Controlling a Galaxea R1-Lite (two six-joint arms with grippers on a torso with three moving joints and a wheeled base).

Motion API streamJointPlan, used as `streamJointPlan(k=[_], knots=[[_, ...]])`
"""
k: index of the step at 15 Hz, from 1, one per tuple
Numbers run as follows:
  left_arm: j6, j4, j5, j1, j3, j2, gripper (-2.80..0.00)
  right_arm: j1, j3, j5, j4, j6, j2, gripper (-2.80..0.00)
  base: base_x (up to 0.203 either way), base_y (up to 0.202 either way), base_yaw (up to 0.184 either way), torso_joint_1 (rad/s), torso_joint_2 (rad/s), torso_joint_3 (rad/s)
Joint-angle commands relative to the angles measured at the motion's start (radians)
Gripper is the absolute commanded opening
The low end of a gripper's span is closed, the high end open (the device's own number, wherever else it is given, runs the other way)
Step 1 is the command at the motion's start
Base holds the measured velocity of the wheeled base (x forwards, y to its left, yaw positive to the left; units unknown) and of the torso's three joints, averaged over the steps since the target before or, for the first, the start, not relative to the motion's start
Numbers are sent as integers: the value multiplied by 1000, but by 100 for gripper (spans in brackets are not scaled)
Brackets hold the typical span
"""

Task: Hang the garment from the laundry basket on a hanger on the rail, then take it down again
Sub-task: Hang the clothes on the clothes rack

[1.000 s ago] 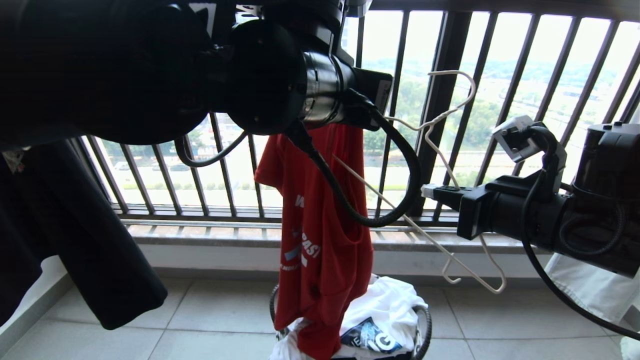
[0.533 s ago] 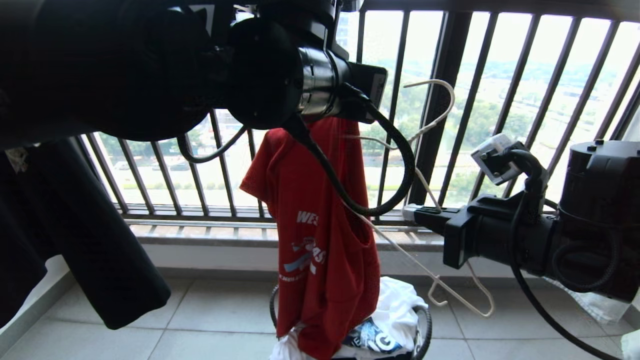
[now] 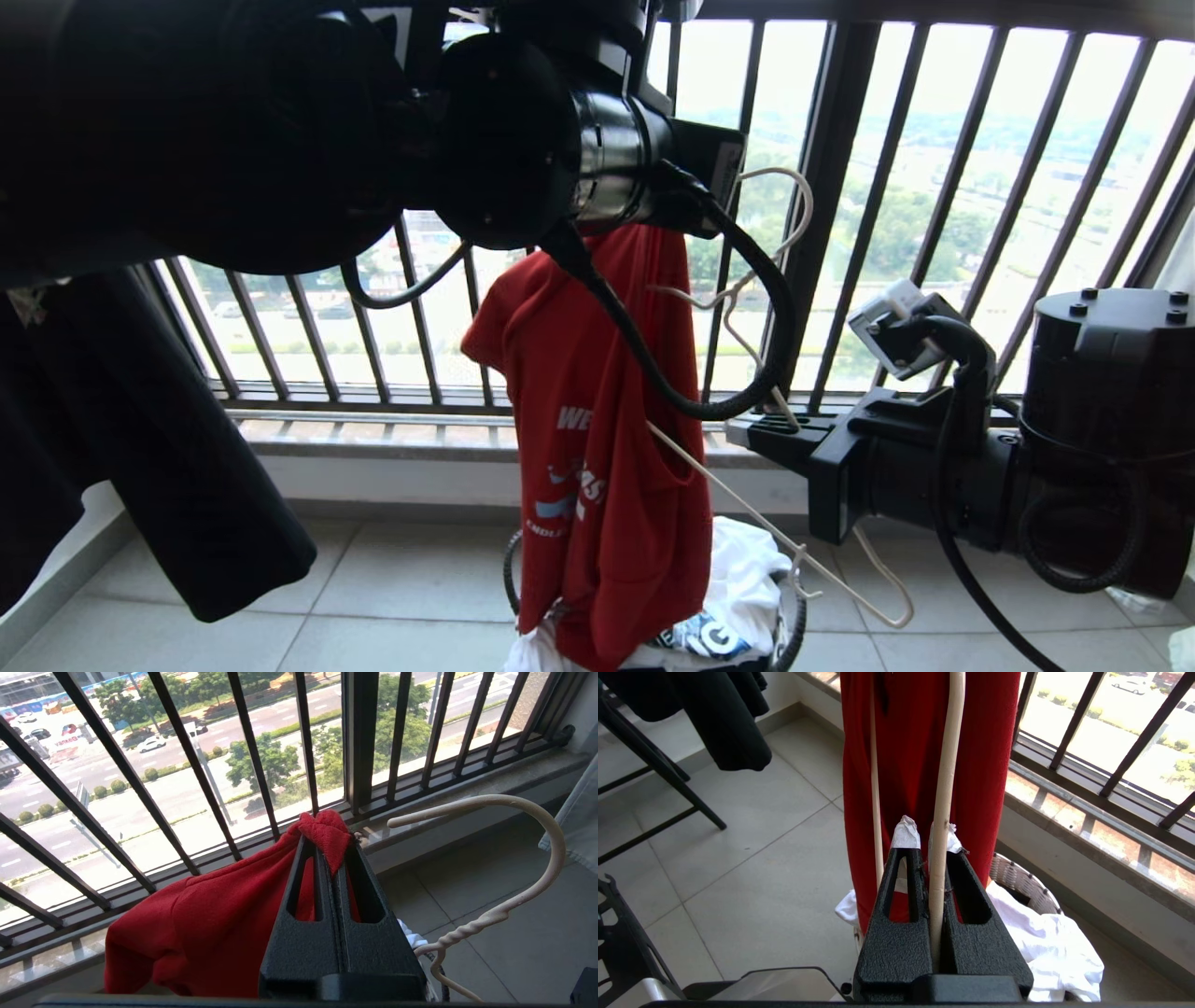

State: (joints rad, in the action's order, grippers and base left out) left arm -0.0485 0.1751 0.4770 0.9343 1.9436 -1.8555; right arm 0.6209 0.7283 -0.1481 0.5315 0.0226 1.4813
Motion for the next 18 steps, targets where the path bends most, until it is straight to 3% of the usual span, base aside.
streamJointPlan(k=[1,11,15,18], knots=[[2,3,-18,19,-8,3,-280,2,0,-2,4,0,1,-280,0,0,0,0,0,0],[4,11,-60,78,-98,29,-280,-4,10,16,7,2,-7,-280,0,0,0,0,0,0],[7,11,-130,125,-157,62,-280,-5,12,16,8,4,-4,-280,0,0,0,0,0,0],[4,12,-136,151,-184,65,-280,-6,14,16,8,4,-4,-280,0,0,0,0,0,0]])
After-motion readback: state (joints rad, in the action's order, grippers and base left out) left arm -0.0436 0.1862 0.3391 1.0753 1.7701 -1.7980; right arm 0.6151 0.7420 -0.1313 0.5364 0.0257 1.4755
